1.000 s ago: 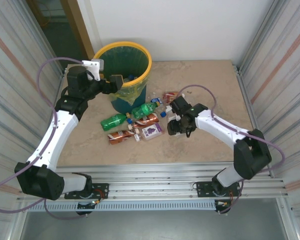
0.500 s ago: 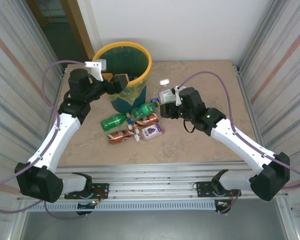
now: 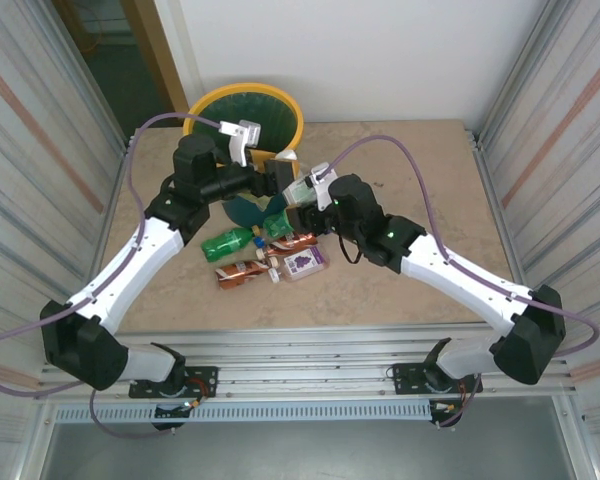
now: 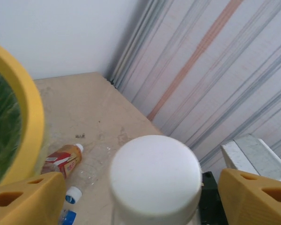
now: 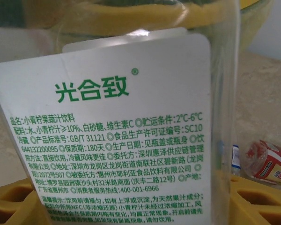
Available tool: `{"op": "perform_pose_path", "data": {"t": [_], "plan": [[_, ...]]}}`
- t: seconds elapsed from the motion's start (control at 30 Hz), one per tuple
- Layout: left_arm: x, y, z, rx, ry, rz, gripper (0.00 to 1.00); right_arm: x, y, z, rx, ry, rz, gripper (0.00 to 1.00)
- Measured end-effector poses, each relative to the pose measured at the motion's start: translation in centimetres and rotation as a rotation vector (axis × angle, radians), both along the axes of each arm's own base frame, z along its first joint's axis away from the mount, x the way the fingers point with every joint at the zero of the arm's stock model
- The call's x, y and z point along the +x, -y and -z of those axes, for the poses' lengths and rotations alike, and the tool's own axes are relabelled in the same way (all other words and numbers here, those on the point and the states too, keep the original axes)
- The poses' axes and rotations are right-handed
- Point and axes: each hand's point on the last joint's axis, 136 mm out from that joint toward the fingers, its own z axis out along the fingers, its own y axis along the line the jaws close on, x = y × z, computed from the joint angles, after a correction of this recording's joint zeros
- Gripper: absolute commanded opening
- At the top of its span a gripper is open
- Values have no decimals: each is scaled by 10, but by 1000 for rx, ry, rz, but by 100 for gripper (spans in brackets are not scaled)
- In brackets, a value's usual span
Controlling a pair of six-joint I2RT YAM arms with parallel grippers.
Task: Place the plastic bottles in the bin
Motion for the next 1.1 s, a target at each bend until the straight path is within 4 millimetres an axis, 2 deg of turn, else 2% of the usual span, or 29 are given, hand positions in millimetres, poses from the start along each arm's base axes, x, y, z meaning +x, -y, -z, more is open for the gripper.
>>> {"op": "perform_pose_path", "data": {"t": [0.17, 0.3, 0.5, 0.57, 0.67, 0.8, 0.93, 1.1], "plan": [[0, 6, 4, -9, -25, 25, 57, 3, -2, -2, -10, 21, -3, 38], [1, 9, 6, -17, -41, 39, 35, 4, -3, -1, -20, 27, -6, 39], [2, 9, 4, -22, -39, 44, 12, 5, -2, -2, -24, 35, 4, 48], [2, 9, 4, -22, -37, 44, 8, 5, -2, -3, -25, 37, 6, 55], [2, 9, 3, -23, -35, 43, 2, 6, -2, -3, -25, 38, 7, 73], [4, 8, 2, -20, -29, 30, 2, 7, 0, -5, -29, 51, 16, 91], [11, 0, -6, -24, -6, 0, 1, 8, 6, -14, -19, 80, 42, 98], [29, -23, -31, -32, 61, -81, 1, 3, 21, -30, 15, 116, 83, 98]]}}
